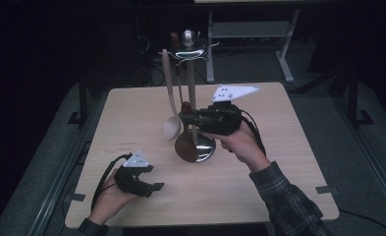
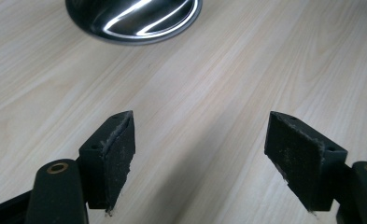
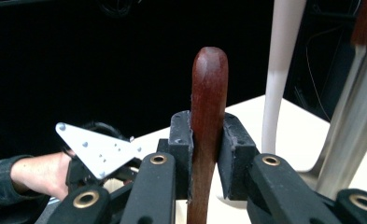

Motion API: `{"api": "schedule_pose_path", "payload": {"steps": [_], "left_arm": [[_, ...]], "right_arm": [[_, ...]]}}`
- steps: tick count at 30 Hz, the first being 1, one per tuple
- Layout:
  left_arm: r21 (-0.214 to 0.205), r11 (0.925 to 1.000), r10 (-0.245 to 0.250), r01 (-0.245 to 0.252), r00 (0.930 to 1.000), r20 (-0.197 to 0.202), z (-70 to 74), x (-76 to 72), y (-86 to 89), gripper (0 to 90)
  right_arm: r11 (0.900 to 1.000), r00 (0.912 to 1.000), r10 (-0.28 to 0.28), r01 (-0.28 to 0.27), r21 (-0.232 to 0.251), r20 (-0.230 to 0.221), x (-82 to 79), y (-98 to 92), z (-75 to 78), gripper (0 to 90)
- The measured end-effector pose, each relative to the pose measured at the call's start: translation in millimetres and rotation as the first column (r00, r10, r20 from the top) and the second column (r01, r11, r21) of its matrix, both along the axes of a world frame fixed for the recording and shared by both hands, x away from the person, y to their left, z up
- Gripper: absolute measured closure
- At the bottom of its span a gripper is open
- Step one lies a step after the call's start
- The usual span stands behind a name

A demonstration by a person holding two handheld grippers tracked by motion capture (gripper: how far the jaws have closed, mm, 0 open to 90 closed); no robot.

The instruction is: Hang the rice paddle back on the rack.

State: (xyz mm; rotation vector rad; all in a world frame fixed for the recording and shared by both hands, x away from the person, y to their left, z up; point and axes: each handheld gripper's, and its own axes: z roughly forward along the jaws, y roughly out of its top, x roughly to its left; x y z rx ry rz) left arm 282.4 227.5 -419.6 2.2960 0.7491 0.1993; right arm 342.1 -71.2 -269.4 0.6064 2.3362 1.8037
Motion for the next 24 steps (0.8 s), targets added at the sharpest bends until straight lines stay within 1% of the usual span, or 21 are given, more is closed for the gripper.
{"api": "schedule_pose_path", "payload": {"steps": [1,3,4,5,6,7,8,9,10,11,13,14,15,16,17,19,22,23,24], "left_arm": [[0.007,0.9999,0.008,-0.008,0.9999,-0.006,-2.4,0.0,1.7,24.3],[0.012,0.9999,0.010,-0.010,0.9999,-0.006,-4.8,1.3,2.5,24.3],[0.013,0.9999,0.011,-0.011,0.9999,-0.008,-5.8,1.4,2.2,24.3],[0.009,0.9999,0.015,-0.015,0.9998,-0.015,-7.1,0.9,1.3,24.3],[0.009,0.9999,0.015,-0.015,0.9998,-0.015,-7.1,0.9,1.3,24.3],[0.030,0.9996,0.004,-0.003,0.9999,-0.012,-7.5,0.9,0.4,24.2],[0.030,0.9996,0.004,-0.003,0.9999,-0.012,-7.5,0.9,0.4,24.2],[0.030,0.9995,-0.006,0.007,1.0000,-0.006,-8.1,1.4,-0.7,24.3],[0.030,0.9995,-0.006,0.007,1.0000,-0.006,-8.1,1.4,-0.7,24.3],[0.021,0.9998,-0.003,0.003,0.9999,-0.010,-7.9,1.3,-1.5,24.3],[0.019,0.9998,-0.008,0.009,0.9999,-0.013,-8.4,1.8,-2.1,24.3],[0.018,0.9998,-0.009,0.009,0.9997,-0.022,-9.5,2.1,-2.6,24.2],[0.019,0.9997,-0.015,0.015,0.9997,-0.017,-9.7,2.9,-2.6,24.0],[0.014,0.9998,-0.012,0.013,0.9996,-0.024,-10.0,2.6,-3.1,24.0],[0.014,0.9998,-0.012,0.013,0.9996,-0.024,-10.0,2.6,-3.1,24.0],[0.020,0.9996,-0.019,0.020,0.9996,-0.022,-10.3,2.3,-3.5,24.0],[0.018,0.9996,-0.021,0.021,0.9995,-0.024,-10.4,2.3,-3.2,23.9],[0.004,0.9999,-0.010,0.010,0.9996,-0.028,-10.6,2.0,-3.8,23.9],[0.004,0.9999,-0.010,0.010,0.9996,-0.028,-10.6,2.0,-3.8,23.9]], "right_arm": [[1.0000,0.9999,0.006,-0.006,0.002,0.016,1.5,2.6,8.5,76.7],[0.9999,0.9996,0.013,-0.013,0.004,0.025,2.5,5.0,17.2,76.7],[0.9998,0.9997,0.017,-0.017,0.004,0.018,2.3,6.5,21.8,76.7],[0.9998,0.9994,0.022,-0.022,0.004,0.026,2.9,8.0,26.3,76.7],[0.9998,0.9994,0.022,-0.022,0.004,0.026,2.9,8.0,26.3,76.7],[0.9995,0.9989,0.030,-0.030,0.004,0.036,3.5,11.4,35.0,76.7],[0.9995,0.9989,0.030,-0.030,0.004,0.036,3.5,11.4,35.0,76.7],[0.9994,0.9985,0.033,-0.033,0.005,0.045,3.7,14.1,43.1,76.7],[0.9994,0.9985,0.033,-0.033,0.005,0.045,3.7,14.1,43.1,76.7],[0.9993,0.9982,0.037,-0.037,0.006,0.047,3.9,15.0,46.8,76.7],[0.9993,0.9980,0.036,-0.037,0.011,0.052,5.1,16.1,53.2,76.7],[0.9994,0.9976,0.031,-0.032,0.011,0.062,6.4,16.1,58.7,76.7],[0.9995,0.9978,0.027,-0.028,0.013,0.061,7.2,15.8,61.0,76.7],[0.9995,0.9977,0.025,-0.026,0.017,0.063,8.3,15.5,63.3,76.7],[0.9995,0.9977,0.025,-0.026,0.017,0.063,8.3,15.5,63.3,76.7],[0.9995,0.9976,0.020,-0.022,0.022,0.066,10.4,14.6,69.8,76.7],[0.9995,0.9976,0.019,-0.021,0.025,0.067,11.1,14.4,74.1,76.7],[0.9993,0.9975,0.018,-0.020,0.030,0.068,12.7,14.2,78.1,76.7],[0.9993,0.9975,0.018,-0.020,0.030,0.068,12.7,14.2,78.1,76.7]]}}
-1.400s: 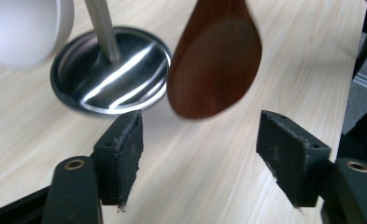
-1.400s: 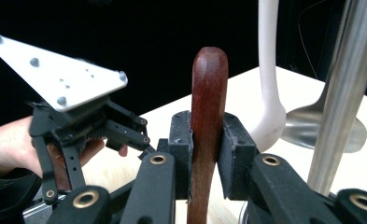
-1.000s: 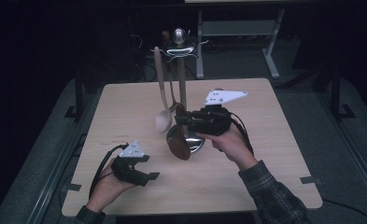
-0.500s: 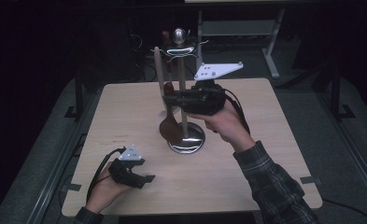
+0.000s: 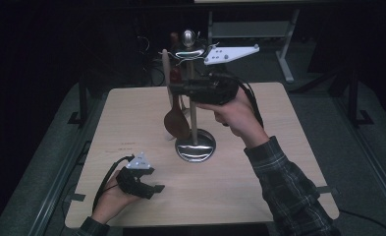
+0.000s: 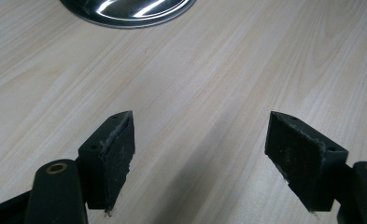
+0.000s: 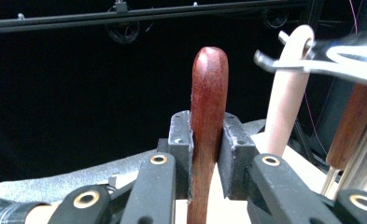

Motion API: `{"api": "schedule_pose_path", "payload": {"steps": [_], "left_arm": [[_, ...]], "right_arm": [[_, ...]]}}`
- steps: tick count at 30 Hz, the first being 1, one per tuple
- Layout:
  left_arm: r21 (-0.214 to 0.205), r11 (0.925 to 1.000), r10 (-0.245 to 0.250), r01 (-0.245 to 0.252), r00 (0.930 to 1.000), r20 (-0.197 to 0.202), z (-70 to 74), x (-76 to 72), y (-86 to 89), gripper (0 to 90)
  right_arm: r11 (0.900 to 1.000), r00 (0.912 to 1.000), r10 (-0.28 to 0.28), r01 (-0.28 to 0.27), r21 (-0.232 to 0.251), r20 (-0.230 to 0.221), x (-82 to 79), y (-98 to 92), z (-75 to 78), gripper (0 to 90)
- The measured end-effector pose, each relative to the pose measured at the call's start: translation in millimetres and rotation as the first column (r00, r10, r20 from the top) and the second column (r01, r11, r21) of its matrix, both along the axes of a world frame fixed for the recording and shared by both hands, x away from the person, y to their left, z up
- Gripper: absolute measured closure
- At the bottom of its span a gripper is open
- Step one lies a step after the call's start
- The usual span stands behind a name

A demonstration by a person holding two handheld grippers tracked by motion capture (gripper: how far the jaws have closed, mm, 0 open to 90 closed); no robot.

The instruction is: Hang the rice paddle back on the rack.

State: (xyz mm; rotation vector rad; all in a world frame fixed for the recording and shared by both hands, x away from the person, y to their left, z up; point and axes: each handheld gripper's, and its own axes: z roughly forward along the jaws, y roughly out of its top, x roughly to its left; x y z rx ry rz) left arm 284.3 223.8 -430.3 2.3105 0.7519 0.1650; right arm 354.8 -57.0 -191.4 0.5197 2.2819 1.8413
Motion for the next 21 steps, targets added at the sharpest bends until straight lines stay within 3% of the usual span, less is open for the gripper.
{"api": "schedule_pose_path", "payload": {"steps": [5,21], "left_arm": [[0.003,1.0000,-0.008,0.008,0.9999,-0.008,-0.8,-0.4,-1.2,23.9],[0.010,0.9998,-0.015,0.015,0.9999,-0.007,-0.8,-0.6,-0.4,23.9]], "right_arm": [[0.9999,0.9998,-0.007,0.007,0.009,-0.016,6.6,-0.5,6.9,76.7],[0.9994,0.9988,-0.025,0.026,0.023,-0.043,23.3,-3.3,5.7,76.7]]}}
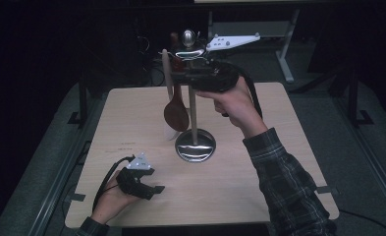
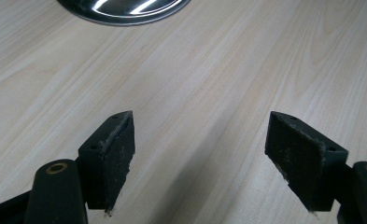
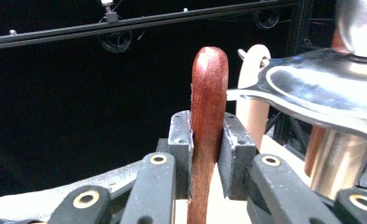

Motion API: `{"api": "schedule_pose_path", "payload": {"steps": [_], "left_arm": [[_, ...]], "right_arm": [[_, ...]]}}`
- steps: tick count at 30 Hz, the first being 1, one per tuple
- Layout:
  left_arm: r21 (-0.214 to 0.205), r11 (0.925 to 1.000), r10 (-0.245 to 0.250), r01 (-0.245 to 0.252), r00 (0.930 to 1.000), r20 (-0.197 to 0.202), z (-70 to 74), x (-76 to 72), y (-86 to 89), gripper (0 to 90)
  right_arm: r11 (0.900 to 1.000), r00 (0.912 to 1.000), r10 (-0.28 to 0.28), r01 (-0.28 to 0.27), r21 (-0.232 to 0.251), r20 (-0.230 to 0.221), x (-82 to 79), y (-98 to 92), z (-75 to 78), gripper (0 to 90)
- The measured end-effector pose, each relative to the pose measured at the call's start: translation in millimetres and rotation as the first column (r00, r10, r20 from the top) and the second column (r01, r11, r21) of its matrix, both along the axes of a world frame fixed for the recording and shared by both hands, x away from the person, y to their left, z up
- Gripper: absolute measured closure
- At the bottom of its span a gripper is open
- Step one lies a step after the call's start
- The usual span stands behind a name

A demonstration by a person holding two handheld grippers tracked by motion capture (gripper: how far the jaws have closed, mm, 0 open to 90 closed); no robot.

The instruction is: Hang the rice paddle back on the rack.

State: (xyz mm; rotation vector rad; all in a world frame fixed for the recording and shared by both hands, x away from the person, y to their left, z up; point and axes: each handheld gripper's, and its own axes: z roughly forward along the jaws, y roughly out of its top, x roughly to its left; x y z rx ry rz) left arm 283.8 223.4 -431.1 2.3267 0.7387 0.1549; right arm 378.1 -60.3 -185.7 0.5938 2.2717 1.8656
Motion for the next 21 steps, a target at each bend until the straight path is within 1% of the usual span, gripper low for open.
{"api": "schedule_pose_path", "payload": {"steps": [2,7,8,10,11,12,13,14,16,17,18,20,21], "left_arm": [[0.004,1.0000,-0.001,0.001,1.0000,0.000,-0.2,0.2,0.1,23.9],[0.000,1.0000,-0.002,0.002,1.0000,-0.004,-0.7,0.1,-0.5,23.9],[0.002,1.0000,-0.002,0.002,1.0000,-0.002,-0.7,-0.1,-0.6,23.9],[0.001,1.0000,-0.002,0.002,1.0000,-0.003,-0.9,-0.2,-0.7,23.9],[0.001,1.0000,-0.002,0.002,1.0000,-0.003,-0.9,-0.2,-0.7,23.9],[0.004,1.0000,-0.002,0.002,1.0000,-0.003,-0.9,-0.2,-0.7,23.9],[0.008,1.0000,-0.005,0.005,1.0000,-0.003,-0.7,0.1,-0.4,23.9],[0.007,1.0000,-0.005,0.005,1.0000,-0.004,-0.7,0.0,-0.4,23.9],[0.009,0.9999,-0.009,0.009,1.0000,0.001,-0.7,0.1,-0.2,23.9],[0.015,0.9998,-0.012,0.012,0.9999,0.003,-0.5,0.3,-0.1,23.9],[0.011,0.9999,-0.011,0.011,0.9999,-0.007,-1.3,0.1,-0.5,23.9],[0.009,0.9999,-0.011,0.011,0.9999,-0.012,-1.7,-0.3,-1.0,23.9],[0.009,0.9999,-0.011,0.011,0.9999,-0.012,-1.7,-0.3,-1.0,23.9]], "right_arm": [[0.9999,0.9999,-0.013,0.013,-0.008,0.000,1.8,-0.6,-1.1,76.7],[0.9999,0.9999,-0.011,0.011,-0.004,0.007,1.1,-2.8,-3.7,75.4],[0.9998,0.9998,-0.008,0.008,-0.017,0.016,-1.0,-2.9,-5.6,70.5],[0.9991,0.9997,-0.011,0.012,-0.040,0.024,-3.1,-3.3,-9.1,66.2],[0.9991,0.9997,-0.011,0.012,-0.040,0.024,-3.1,-3.3,-9.1,66.2],[0.9989,0.9996,-0.011,0.012,-0.045,0.025,-5.0,-5.8,-13.5,62.5],[0.9989,0.9996,-0.011,0.012,-0.045,0.025,-5.0,-5.8,-13.5,62.5],[0.9989,0.9996,-0.012,0.013,-0.044,0.025,-6.0,-7.9,-15.9,60.1],[0.9981,0.9994,-0.016,0.018,-0.059,0.029,-10.3,-13.3,-24.9,54.6],[0.9981,0.9994,-0.016,0.018,-0.059,0.029,-10.3,-13.3,-24.9,54.6],[0.9973,0.9990,-0.025,0.028,-0.067,0.037,-12.7,-17.4,-31.3,51.0],[0.9969,0.9987,-0.036,0.039,-0.069,0.035,-15.3,-22.3,-37.5,46.5],[0.9969,0.9987,-0.036,0.039,-0.069,0.035,-15.3,-22.3,-37.5,46.5]]}}
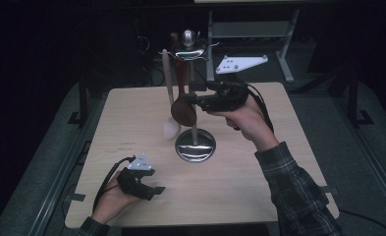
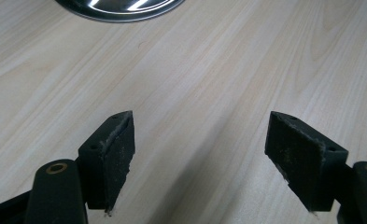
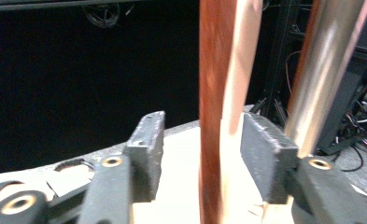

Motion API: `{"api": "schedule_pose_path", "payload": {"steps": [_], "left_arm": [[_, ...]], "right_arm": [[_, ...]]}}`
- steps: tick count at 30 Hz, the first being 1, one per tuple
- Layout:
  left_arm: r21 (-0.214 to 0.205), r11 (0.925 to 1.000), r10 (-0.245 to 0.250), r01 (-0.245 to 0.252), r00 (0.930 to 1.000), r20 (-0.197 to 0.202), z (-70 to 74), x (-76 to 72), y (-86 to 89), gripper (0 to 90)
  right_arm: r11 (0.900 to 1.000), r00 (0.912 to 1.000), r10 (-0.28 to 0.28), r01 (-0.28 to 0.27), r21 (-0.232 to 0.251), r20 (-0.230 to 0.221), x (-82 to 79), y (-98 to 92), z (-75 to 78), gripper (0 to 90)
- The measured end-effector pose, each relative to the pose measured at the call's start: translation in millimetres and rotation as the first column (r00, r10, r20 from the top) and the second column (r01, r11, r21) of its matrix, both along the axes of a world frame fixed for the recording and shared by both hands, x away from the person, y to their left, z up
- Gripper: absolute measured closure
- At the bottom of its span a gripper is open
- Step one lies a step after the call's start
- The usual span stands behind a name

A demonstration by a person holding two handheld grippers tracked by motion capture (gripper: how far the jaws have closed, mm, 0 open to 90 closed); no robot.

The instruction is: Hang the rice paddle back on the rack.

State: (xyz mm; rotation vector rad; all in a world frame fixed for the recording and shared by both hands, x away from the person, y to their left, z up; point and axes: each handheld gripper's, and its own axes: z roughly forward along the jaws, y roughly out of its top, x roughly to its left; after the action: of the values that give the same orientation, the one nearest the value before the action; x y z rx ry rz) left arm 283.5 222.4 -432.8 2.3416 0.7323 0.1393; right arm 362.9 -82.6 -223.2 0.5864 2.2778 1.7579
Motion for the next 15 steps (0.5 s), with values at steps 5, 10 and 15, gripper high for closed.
{"api": "schedule_pose_path", "payload": {"steps": [5,10,15], "left_arm": [[-0.009,1.0000,-0.003,0.003,1.0000,0.009,-0.2,0.3,0.3,23.9],[-0.007,0.9998,-0.018,0.018,0.9994,0.029,0.2,2.5,3.7,23.9],[-0.030,0.9994,-0.016,0.017,0.9985,0.052,-0.4,3.0,9.0,23.9]], "right_arm": [[0.9996,0.9996,-0.025,0.025,-0.013,-0.010,-6.2,-14.2,-19.3,40.2],[0.9986,0.9995,-0.029,0.029,-0.045,-0.009,-11.5,-21.2,-33.0,38.5],[0.9959,0.9989,-0.045,0.044,-0.079,-0.015,-21.2,-32.2,-59.5,36.1]]}}
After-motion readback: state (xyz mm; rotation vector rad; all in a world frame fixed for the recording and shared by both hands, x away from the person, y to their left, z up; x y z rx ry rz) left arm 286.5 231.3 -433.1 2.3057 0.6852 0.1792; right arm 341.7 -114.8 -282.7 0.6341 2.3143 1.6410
